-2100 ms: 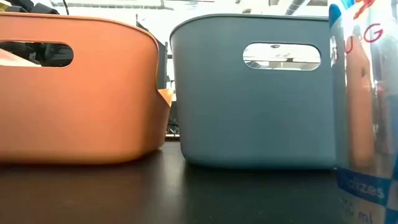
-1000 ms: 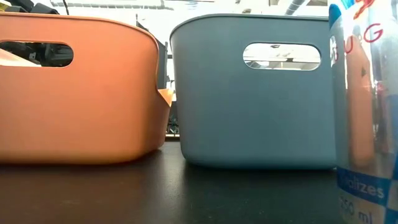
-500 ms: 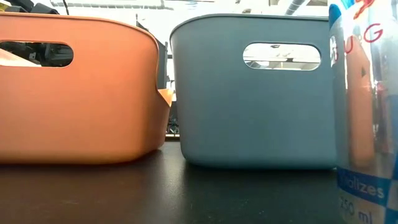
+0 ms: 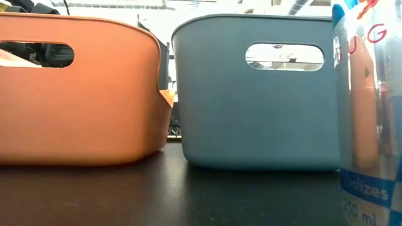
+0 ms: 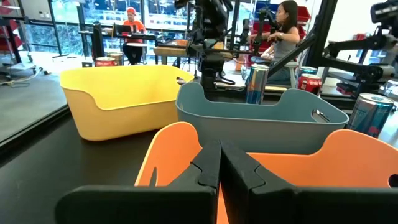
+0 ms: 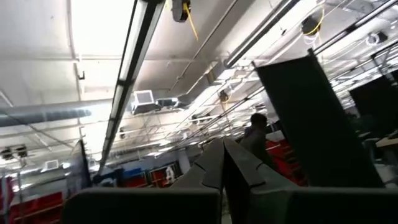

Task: Sort soda cans
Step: Put the middle right blue soda can into the blue bin

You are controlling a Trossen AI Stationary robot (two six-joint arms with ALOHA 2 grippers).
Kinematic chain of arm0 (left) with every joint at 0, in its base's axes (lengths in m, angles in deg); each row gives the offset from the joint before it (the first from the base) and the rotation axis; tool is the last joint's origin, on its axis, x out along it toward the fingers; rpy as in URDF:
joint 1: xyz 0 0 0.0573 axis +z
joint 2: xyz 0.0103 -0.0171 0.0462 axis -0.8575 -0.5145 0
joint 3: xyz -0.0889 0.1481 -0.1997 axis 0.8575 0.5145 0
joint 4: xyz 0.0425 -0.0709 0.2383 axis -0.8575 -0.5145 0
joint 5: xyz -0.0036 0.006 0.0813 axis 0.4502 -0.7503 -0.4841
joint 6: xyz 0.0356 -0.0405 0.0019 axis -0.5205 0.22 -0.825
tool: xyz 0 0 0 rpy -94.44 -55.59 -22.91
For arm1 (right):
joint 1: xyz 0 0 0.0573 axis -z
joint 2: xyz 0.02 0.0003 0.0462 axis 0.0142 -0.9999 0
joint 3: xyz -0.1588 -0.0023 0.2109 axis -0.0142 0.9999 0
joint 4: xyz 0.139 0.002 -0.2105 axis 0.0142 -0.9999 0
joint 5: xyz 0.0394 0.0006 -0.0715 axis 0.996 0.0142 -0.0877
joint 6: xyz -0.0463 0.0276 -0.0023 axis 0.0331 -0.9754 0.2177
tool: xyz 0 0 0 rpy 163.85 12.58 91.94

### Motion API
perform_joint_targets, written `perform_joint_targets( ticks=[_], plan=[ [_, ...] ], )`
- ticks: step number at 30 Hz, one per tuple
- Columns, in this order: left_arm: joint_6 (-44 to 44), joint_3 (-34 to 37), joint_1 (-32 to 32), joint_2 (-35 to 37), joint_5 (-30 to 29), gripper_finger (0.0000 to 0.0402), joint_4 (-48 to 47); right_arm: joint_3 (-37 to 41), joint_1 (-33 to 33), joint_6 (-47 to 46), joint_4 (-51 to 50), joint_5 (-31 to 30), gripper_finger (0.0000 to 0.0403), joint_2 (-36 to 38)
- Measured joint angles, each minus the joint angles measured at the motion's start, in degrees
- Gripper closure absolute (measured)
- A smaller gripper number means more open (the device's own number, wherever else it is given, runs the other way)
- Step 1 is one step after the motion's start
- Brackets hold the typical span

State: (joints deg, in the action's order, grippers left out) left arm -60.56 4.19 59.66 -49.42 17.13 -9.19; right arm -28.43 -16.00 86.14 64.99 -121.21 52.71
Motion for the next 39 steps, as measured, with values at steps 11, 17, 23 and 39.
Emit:
perform_joint_targets(
  ticks=[11, 17, 23, 39],
  plan=[
    [-7.9, 0.2, 0.0, 0.0, -0.6, 0.0401, 3.4, -16.8, -0.7, -2.9, -26.5, 0.1, 0.0375, -1.0],
    [-6.5, 0.4, 0.0, 0.0, -0.8, 0.0401, 7.8, -20.6, -0.7, 2.6, -28.0, -4.0, 0.0374, -4.6],
    [-1.9, 0.3, 0.0, 0.0, -0.7, 0.0401, 11.6, -23.5, -0.7, 14.2, -27.8, -10.1, 0.0368, -10.2],
    [-3.1, 0.1, 0.0, 0.0, -5.3, 0.0401, 18.8, -37.8, -2.6, 11.5, -45.6, -31.6, 0.0366, -27.6]
  ],
)
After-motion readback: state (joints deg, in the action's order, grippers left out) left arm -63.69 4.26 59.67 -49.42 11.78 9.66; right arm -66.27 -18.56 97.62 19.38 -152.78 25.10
